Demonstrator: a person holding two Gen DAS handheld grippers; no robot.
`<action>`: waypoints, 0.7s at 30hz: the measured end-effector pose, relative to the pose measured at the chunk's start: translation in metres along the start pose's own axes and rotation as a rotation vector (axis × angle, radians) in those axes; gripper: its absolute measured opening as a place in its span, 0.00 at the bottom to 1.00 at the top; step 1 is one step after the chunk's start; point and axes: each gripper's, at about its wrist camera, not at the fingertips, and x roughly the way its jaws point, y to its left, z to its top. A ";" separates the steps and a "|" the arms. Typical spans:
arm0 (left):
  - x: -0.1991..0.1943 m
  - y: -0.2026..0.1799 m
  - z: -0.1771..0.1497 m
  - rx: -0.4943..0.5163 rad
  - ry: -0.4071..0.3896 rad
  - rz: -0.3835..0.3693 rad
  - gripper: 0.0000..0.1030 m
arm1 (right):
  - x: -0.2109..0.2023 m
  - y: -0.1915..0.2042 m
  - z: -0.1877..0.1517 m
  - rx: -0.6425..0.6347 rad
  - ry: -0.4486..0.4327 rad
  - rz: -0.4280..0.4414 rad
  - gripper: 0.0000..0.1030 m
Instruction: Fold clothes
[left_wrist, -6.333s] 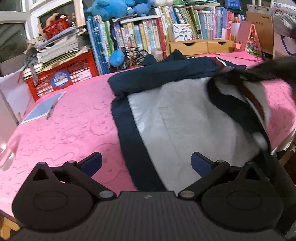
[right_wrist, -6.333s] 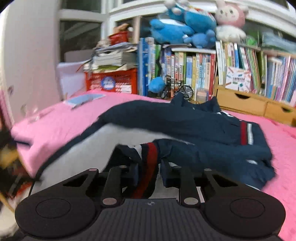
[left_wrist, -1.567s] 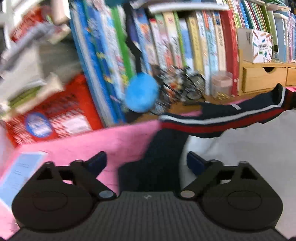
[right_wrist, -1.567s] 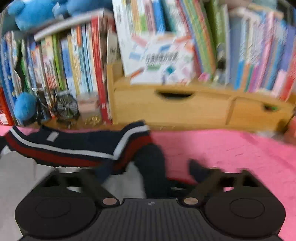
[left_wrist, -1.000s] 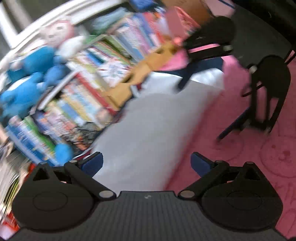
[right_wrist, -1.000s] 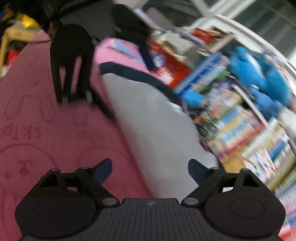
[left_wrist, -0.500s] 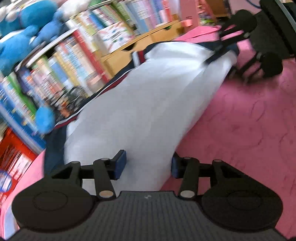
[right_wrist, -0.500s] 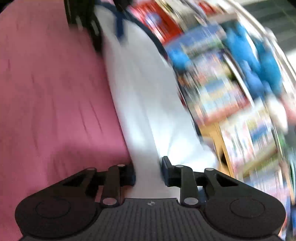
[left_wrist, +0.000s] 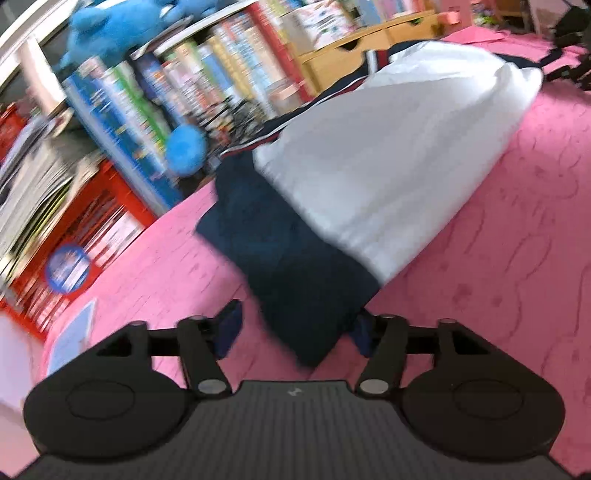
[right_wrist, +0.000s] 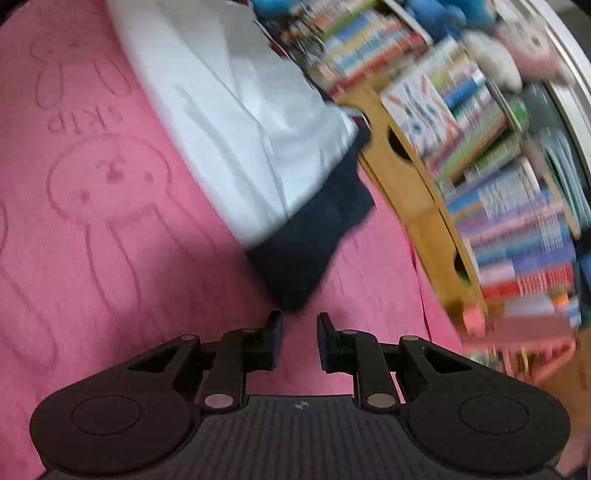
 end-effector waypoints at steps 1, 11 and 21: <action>-0.006 0.005 -0.003 -0.022 0.006 0.009 0.76 | -0.006 -0.002 -0.005 0.023 0.004 -0.005 0.42; -0.048 0.026 0.055 -0.302 -0.254 -0.035 1.00 | -0.013 -0.032 0.083 0.508 -0.341 0.066 0.99; 0.041 -0.033 0.077 -0.244 -0.096 0.075 1.00 | 0.057 0.007 0.155 0.685 -0.246 0.394 1.00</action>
